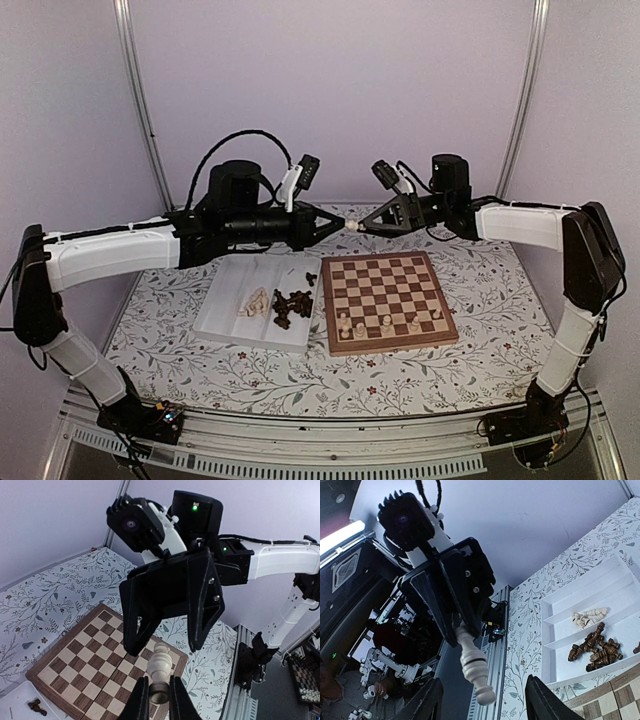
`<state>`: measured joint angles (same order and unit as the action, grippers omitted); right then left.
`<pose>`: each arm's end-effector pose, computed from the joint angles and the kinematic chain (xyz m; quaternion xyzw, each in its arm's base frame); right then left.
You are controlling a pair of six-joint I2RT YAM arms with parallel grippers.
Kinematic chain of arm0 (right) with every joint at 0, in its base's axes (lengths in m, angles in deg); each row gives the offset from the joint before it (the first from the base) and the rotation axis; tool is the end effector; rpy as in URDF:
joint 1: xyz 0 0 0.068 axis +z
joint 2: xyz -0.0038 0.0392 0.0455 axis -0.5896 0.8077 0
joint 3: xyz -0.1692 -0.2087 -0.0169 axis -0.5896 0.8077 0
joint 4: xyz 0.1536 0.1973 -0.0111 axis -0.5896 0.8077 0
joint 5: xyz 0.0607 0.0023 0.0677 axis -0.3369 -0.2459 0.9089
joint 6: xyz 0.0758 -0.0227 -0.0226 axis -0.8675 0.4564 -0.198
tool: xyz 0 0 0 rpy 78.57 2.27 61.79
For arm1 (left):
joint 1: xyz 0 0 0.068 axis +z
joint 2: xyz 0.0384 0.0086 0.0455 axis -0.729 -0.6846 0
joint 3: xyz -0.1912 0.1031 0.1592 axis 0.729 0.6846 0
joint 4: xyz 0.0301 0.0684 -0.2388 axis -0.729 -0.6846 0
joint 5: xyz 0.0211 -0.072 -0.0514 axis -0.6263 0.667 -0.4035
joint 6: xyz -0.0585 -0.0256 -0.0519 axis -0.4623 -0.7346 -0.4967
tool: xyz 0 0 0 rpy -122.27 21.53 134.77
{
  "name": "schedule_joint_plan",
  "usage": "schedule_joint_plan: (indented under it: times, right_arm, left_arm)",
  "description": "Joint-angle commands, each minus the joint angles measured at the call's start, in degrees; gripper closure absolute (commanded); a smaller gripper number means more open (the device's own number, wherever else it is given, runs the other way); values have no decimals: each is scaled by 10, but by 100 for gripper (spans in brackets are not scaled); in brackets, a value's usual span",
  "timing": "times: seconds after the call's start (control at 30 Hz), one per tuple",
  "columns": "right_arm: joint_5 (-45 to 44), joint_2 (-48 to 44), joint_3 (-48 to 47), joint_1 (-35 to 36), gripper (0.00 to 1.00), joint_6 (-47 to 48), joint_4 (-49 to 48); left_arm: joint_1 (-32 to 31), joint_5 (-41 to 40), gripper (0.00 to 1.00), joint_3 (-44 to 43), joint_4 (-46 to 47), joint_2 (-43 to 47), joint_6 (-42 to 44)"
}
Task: Set up the chess pieces on the board
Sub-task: Pick up the chess piece from the storage box.
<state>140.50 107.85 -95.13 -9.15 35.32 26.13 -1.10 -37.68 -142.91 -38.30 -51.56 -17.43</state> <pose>0.3253 0.2444 0.2806 -0.3719 0.6208 0.6673 0.1759 0.2463 -0.3083 0.3180 0.2872 0.7244 -0.4523 0.4338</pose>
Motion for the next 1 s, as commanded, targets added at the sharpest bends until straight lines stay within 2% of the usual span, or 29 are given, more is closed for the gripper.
schedule_joint_plan:
  times: [0.0,0.17,0.33,0.43,0.63,0.7,0.83,0.97]
  right_arm:
    - [32,-3,6,2,44,-100,-115]
    - [31,-9,23,3,55,-117,-138]
    - [30,-8,28,3,59,-135,-155]
    - [30,-4,28,4,68,-144,-166]
    - [27,-1,32,4,78,-152,-180]
    - [25,-2,33,4,79,-152,-181]
    - [23,0,35,4,73,-156,-180]
    - [24,3,37,6,74,-160,-180]
  left_arm:
    - [-7,15,95,-12,34,-5,-4]
    - [-7,12,95,-11,34,-7,0]
    - [-8,8,95,-9,34,-7,1]
    - [-8,7,95,-8,35,-8,2]
    - [-8,14,95,-11,32,-20,2]
    - [-8,13,95,-11,32,-21,2]
    - [-8,12,95,-10,38,-18,4]
    - [-8,-2,95,-8,40,-14,9]
